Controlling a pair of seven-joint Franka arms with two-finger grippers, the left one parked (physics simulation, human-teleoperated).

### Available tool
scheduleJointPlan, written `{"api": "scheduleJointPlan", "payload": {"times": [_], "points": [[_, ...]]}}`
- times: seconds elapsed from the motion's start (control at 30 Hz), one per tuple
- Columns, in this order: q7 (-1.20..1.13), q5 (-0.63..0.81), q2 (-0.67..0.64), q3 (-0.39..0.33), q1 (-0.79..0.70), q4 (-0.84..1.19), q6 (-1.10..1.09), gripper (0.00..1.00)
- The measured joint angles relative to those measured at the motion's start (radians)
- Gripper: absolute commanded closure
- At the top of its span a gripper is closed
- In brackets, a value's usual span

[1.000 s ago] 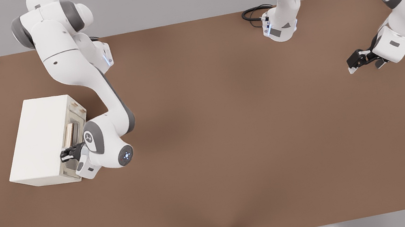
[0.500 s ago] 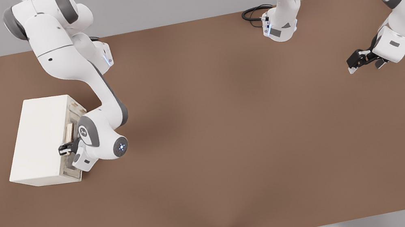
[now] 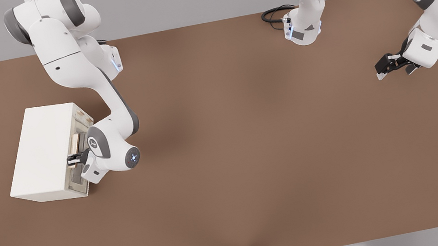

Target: Keep left arm still and open the oven door with right arm

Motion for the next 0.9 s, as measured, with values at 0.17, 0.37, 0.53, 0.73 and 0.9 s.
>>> {"api": "scheduleJointPlan", "payload": {"times": [0.17,0.37,0.53,0.73,0.9], "points": [[0.019,-0.004,0.005,0.000,0.016,-0.002,0.000,1.00],[0.054,0.076,0.006,0.020,0.085,0.028,0.000,1.00],[0.046,0.449,-0.007,0.030,0.013,0.458,-0.040,1.00],[-0.099,0.638,-0.046,-0.020,-0.116,0.661,-0.109,0.47],[-0.228,0.725,-0.048,-0.020,-0.223,0.737,-0.124,0.00]]}}
